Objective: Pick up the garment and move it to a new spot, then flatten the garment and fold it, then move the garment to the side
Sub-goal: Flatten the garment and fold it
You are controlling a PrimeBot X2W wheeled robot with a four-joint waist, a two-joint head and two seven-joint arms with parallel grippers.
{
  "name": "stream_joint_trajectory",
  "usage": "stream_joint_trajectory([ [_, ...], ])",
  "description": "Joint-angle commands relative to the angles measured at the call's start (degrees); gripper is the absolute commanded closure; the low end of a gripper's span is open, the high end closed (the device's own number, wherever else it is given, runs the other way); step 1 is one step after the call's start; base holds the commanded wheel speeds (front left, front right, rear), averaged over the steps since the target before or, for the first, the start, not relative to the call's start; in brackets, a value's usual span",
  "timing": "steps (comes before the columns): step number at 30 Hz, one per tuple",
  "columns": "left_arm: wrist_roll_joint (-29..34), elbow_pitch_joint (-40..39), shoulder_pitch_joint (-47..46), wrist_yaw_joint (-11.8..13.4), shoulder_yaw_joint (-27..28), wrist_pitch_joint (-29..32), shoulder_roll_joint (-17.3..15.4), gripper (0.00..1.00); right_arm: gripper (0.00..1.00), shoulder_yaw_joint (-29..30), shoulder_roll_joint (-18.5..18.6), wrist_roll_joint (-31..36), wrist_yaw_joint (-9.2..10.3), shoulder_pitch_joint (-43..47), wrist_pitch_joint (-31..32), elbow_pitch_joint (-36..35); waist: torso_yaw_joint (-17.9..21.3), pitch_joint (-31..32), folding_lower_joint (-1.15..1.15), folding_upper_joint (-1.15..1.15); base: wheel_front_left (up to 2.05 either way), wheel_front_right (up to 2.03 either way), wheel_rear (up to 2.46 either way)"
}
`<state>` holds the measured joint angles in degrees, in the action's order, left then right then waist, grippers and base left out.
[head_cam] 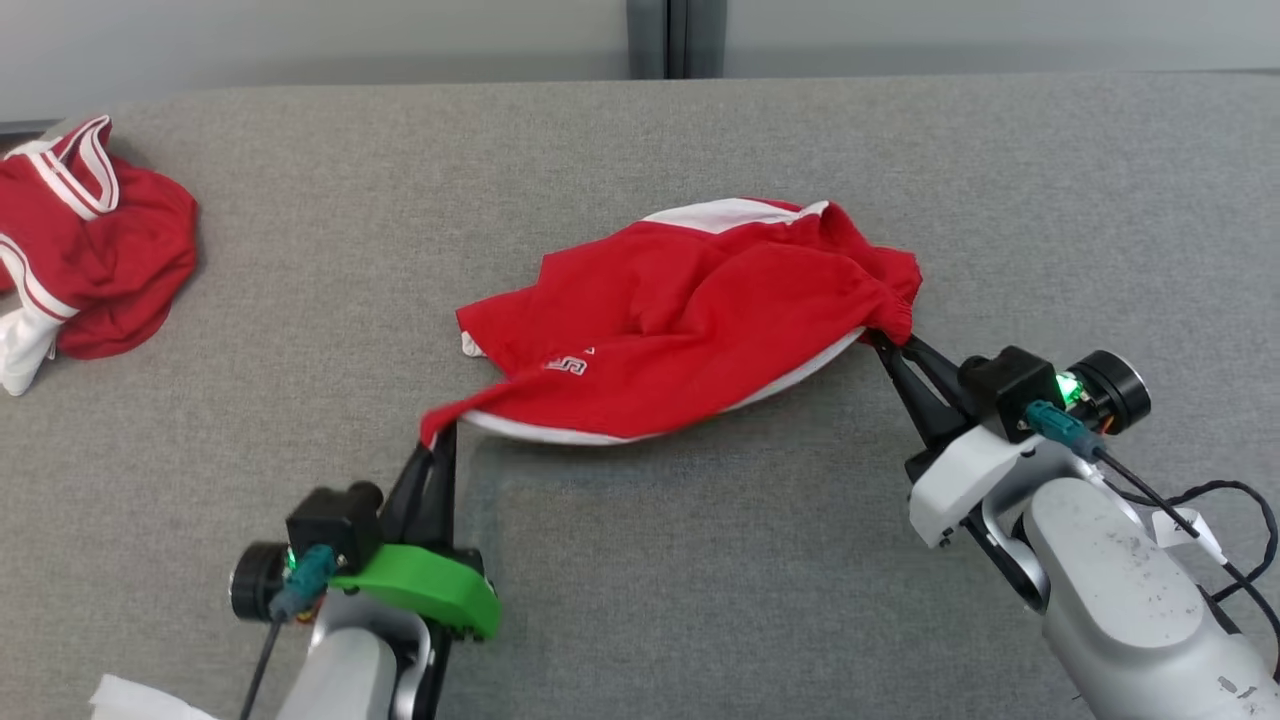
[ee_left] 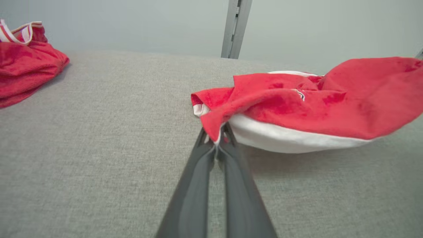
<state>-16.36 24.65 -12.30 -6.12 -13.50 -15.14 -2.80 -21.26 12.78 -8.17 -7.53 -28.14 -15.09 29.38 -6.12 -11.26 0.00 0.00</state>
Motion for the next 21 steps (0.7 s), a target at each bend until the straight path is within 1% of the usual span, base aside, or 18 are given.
stream_joint_trajectory([
  [1, 1.5, -1.7, -2.1, -0.5, 1.1, 0.0, -0.7, 1.00, 1.00, -0.6, 0.5, -1.8, 0.07, 0.5, -0.1, -1.9, 0.8, 2.4, 0.00, 0.00, 0.00, 0.00, 0.00],
  [6, 3.8, -7.0, -7.5, -1.2, 3.7, 0.0, -3.4, 1.00, 1.00, -2.6, 1.8, -8.1, 0.08, -1.6, -0.1, -8.1, 1.9, 5.7, 0.00, 0.00, 0.00, 0.00, 0.00],
  [8, 4.4, -8.7, -9.9, -1.3, 4.2, 0.0, -5.1, 1.00, 1.00, -3.3, 2.4, -11.5, 0.08, -2.5, -0.1, -10.3, 2.5, 6.8, 0.00, 0.00, 0.00, 0.00, 0.00],
  [10, 4.8, -10.1, -12.5, -1.3, 4.3, 0.0, -7.2, 1.00, 1.00, -3.9, 3.8, -14.1, 0.08, -4.3, -0.1, -12.8, 3.1, 7.6, 0.00, 0.00, 0.00, 0.00, 0.00],
  [12, 3.8, -11.2, -15.5, -1.4, 3.2, 0.0, -9.4, 1.00, 1.00, -3.9, 5.3, -17.2, 0.08, -6.2, 0.4, -15.4, 3.6, 8.0, 0.00, 0.00, 0.00, 0.00, 0.00],
  [16, 2.1, -12.4, -20.5, -1.4, 1.4, 0.6, -13.0, 1.00, 1.00, -3.2, 8.5, -21.5, 0.08, -9.3, 4.0, -20.5, 4.3, 7.8, 0.00, 0.00, 0.00, 0.00, 0.00],
  [21, 0.0, -12.9, -26.4, -1.3, -0.9, 5.8, -15.7, 1.00, 1.00, -1.7, 11.3, -25.3, 0.08, -12.6, 10.2, -24.1, 4.7, 4.3, 0.00, 0.00, 0.00, 0.00, 0.00],
])
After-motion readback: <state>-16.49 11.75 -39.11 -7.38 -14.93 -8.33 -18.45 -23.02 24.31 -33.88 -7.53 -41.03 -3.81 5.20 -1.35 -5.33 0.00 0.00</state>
